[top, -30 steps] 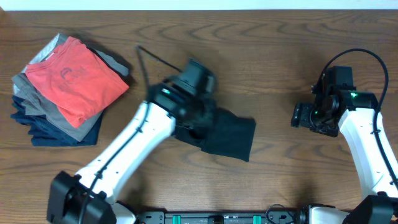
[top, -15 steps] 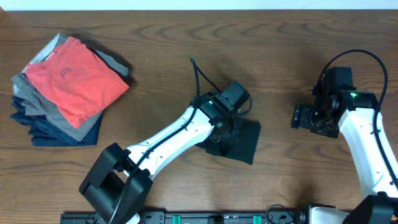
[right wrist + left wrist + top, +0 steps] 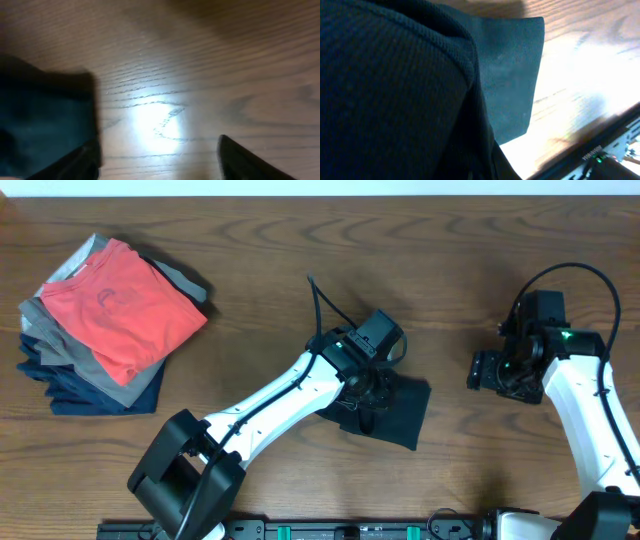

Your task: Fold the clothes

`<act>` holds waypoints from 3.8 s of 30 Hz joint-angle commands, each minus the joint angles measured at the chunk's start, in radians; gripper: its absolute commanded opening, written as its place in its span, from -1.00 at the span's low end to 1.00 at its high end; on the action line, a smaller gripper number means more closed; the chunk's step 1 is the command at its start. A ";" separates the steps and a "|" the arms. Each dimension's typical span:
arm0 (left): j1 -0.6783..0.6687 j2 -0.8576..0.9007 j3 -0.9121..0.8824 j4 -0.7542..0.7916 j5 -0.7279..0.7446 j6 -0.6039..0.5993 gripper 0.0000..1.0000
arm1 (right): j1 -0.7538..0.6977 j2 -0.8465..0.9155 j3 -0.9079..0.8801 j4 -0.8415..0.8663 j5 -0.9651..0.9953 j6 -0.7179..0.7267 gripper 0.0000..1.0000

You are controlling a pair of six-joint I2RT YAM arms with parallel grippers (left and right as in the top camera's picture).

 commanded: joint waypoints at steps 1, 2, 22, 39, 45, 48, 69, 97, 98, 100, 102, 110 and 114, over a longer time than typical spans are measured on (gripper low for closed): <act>0.025 -0.068 0.016 -0.010 -0.009 -0.001 -0.88 | -0.002 0.014 -0.023 0.006 -0.121 -0.048 0.12; 0.032 -0.080 0.016 -0.018 -0.029 -0.001 -0.88 | 0.004 0.019 -0.031 0.011 -0.150 -0.059 0.00; 0.147 -0.182 0.018 -0.080 -0.039 0.026 -0.88 | 0.232 0.027 -0.410 0.487 -0.287 0.049 -0.34; 0.129 -0.205 0.079 -0.135 -0.005 0.029 -0.88 | 0.247 0.027 -0.461 0.589 -0.287 0.081 -0.36; 0.081 -0.191 0.080 -0.132 -0.006 0.021 -0.88 | 0.247 0.027 -0.461 0.586 -0.287 0.081 -0.37; 0.048 -0.180 0.080 -0.124 -0.013 0.021 -0.88 | 0.247 0.027 -0.461 0.586 -0.287 0.081 -0.37; 0.000 -0.164 0.101 -0.044 0.074 0.068 -0.28 | 0.166 -0.007 -0.372 0.449 -0.196 0.122 0.07; 0.406 -0.252 0.077 -0.280 -0.144 0.067 -0.27 | 0.478 0.074 -0.179 0.452 -0.276 0.154 0.11; 0.406 -0.252 0.077 -0.283 -0.144 0.067 -0.28 | 0.483 0.083 -0.179 0.466 -0.257 0.176 -0.07; 0.406 -0.252 0.077 -0.286 -0.144 0.067 -0.28 | 0.491 0.095 -0.178 0.503 -0.246 0.204 -0.64; 0.406 -0.252 0.077 -0.288 -0.144 0.067 -0.27 | 0.495 0.095 -0.177 0.536 -0.266 0.208 -0.96; 0.406 -0.251 0.077 -0.291 -0.144 0.067 -0.27 | 0.454 -0.047 -0.051 0.311 -0.303 0.200 -0.98; 0.406 -0.251 0.077 -0.291 -0.144 0.067 -0.27 | 0.439 -0.102 -0.039 0.192 -0.161 0.205 -0.98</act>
